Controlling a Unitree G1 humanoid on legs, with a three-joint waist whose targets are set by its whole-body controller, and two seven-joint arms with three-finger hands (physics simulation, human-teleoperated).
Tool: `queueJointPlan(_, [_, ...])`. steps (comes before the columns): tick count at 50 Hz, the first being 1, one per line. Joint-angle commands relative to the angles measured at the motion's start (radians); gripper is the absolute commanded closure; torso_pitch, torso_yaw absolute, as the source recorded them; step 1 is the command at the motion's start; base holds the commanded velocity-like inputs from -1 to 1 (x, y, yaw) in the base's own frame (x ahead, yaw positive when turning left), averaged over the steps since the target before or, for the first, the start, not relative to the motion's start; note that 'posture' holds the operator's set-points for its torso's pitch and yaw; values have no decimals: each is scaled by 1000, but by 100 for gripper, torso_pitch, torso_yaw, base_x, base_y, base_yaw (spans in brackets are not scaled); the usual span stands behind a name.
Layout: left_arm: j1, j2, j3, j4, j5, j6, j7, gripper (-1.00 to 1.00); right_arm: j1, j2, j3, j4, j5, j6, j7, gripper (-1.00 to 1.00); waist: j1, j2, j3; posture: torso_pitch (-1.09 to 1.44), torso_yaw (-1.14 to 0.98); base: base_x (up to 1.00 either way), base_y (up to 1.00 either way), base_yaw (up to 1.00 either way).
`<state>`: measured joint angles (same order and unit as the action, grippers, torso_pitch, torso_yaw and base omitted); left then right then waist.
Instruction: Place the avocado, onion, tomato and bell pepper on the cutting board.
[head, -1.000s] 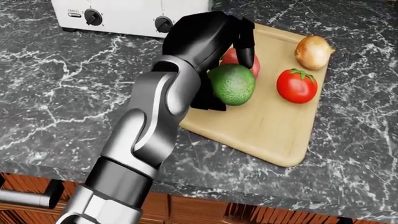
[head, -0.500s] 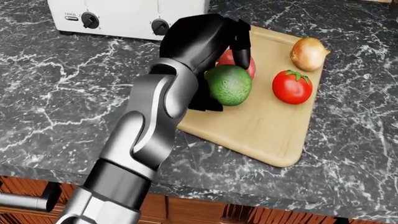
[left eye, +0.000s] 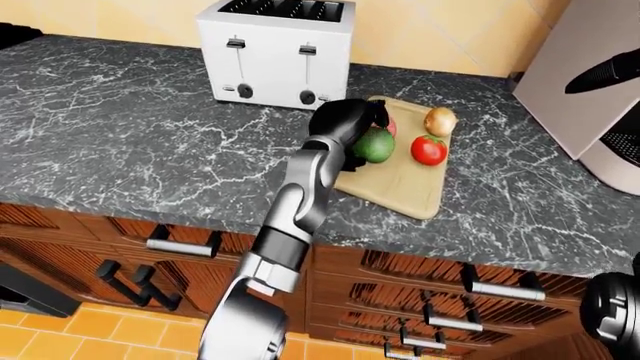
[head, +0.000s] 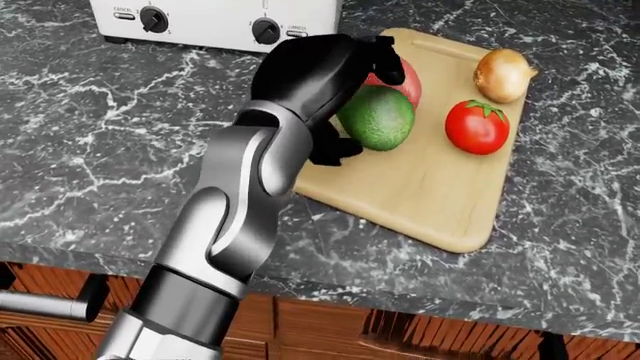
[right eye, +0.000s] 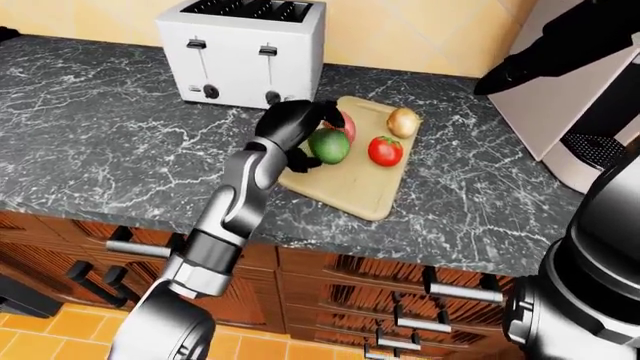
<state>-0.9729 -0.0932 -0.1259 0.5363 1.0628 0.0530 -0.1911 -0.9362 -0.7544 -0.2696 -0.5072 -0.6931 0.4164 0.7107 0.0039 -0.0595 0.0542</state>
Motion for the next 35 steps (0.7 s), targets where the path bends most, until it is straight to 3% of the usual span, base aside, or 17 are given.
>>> queueJointPlan(1, [-34, 2, 6, -40, 0, 3, -6, -14, -24, -13, -16, -5, -6, -1, -13, -100, 2, -5, -24, 0, 0, 0, 0, 0])
queueJointPlan(4, [-41, 3, 8, -48, -3, 7, -12, -22, -18, -12, -17, -7, -7, -2, -15, -100, 2, -4, -24, 0, 0, 0, 0, 0])
queueJointPlan(9, [-51, 6, 11, -62, -9, 16, -22, -62, -14, -10, -18, -8, -7, -2, -16, -100, 1, -3, -26, 0, 0, 0, 0, 0])
queueJointPlan(15, [-90, 17, 25, -147, -29, 60, -86, -53, -9, -1, -14, -10, -12, -3, -20, -100, 1, 0, -27, 0, 0, 0, 0, 0])
queueJointPlan(26, [-138, 61, 53, -466, -40, 191, -314, -55, -27, -1, -8, -3, -14, -4, -14, -100, 1, 6, -19, 0, 0, 0, 0, 0])
queueJointPlan(35, [-156, 85, 57, -493, -51, 204, -327, -51, -43, -1, -5, 6, -15, -5, -6, -100, 4, 7, -15, 0, 0, 0, 0, 0])
